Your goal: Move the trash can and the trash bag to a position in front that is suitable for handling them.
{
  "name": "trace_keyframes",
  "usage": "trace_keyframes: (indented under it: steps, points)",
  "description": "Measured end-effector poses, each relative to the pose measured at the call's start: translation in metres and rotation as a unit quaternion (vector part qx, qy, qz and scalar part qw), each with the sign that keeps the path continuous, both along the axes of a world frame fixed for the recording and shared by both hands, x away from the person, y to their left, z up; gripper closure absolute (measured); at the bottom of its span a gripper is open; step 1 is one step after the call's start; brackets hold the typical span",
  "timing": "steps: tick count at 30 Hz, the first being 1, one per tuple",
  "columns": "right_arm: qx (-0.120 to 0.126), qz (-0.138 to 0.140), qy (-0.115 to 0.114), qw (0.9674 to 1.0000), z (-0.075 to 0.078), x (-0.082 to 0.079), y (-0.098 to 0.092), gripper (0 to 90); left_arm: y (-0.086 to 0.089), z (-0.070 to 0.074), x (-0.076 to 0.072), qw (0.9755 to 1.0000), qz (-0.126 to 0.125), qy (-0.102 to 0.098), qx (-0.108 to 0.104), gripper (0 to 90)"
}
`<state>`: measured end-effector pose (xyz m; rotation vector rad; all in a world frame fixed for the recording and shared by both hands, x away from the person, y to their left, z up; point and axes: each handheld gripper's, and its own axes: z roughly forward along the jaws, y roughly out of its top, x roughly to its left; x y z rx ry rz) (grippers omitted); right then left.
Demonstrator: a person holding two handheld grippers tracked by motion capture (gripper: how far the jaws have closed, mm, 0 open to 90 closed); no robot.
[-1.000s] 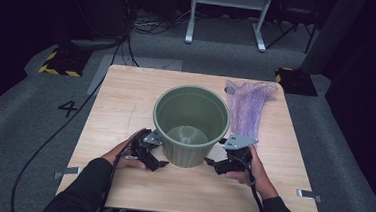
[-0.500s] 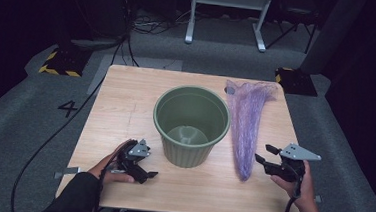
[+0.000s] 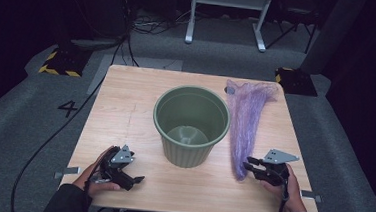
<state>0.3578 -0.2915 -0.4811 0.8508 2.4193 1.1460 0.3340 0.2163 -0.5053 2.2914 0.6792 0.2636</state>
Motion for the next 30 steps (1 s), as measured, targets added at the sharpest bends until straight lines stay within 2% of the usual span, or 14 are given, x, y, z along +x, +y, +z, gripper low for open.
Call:
trace_keyframes:
  steps: [6,13,20,30]
  points:
    - [-0.010,0.030,-0.007,0.9995,-0.004,-0.004,0.018,78.0,-0.001,0.000,0.002,1.0000,-0.006,0.000,0.001,4.3]
    - [-0.016,0.046,-0.013,0.9987,-0.005,-0.007,0.029,85.7,-0.001,0.000,0.003,1.0000,-0.007,-0.001,0.000,4.3]
    - [-0.008,0.054,-0.017,0.9984,-0.006,-0.009,0.036,83.7,-0.002,0.000,0.003,1.0000,-0.005,0.000,-0.001,4.3]
    - [-0.015,0.102,-0.014,0.9946,-0.009,-0.019,0.061,84.4,-0.003,0.000,0.003,1.0000,-0.005,0.000,-0.001,4.3]
